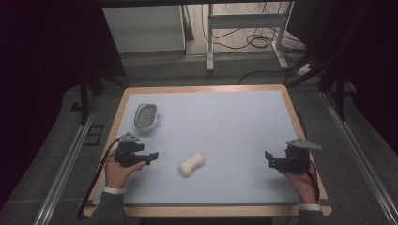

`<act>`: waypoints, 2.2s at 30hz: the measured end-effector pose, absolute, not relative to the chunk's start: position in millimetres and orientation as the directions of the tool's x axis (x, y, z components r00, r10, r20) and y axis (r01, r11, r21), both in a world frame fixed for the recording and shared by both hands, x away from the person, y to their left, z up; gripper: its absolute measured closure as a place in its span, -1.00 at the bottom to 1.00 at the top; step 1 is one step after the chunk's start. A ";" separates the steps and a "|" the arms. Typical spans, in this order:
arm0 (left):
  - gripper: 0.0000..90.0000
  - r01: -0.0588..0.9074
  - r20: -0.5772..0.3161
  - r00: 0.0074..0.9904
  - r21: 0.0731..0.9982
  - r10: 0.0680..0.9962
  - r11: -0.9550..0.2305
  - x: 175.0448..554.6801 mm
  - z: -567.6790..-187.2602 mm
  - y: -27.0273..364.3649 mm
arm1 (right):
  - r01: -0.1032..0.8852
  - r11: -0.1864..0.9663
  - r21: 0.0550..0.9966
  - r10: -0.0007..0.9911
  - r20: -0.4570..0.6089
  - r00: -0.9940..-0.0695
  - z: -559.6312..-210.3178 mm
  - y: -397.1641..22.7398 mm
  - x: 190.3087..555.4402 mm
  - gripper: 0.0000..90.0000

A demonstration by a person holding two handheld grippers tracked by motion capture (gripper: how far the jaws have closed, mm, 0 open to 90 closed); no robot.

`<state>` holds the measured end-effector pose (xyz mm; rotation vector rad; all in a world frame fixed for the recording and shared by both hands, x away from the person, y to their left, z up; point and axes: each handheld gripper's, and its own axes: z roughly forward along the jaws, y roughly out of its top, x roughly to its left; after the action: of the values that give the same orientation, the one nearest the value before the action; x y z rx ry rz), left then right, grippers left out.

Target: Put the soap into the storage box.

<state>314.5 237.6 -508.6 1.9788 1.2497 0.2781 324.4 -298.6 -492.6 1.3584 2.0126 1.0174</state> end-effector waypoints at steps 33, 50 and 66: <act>-0.50 0.646 -0.135 0.487 0.720 0.863 -0.252 294.9 -476.9 237.2 | 0.560 0.212 0.801 0.928 0.016 -0.373 -497.3 -305.7 319.8 -0.92; -0.52 0.650 -0.111 0.533 0.688 0.839 -0.323 296.4 -447.8 217.7 | 0.570 0.217 0.792 0.929 0.012 -0.370 -501.7 -309.2 312.9 -0.91; -0.55 0.624 -0.064 0.612 0.652 0.788 -0.431 299.0 -442.3 184.6 | 0.572 0.221 0.790 0.931 0.004 -0.365 -501.9 -312.4 310.3 -0.90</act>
<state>299.0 184.6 -442.3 2.1922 1.1057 0.3307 310.3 -312.4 -501.9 1.3825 2.0228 0.9940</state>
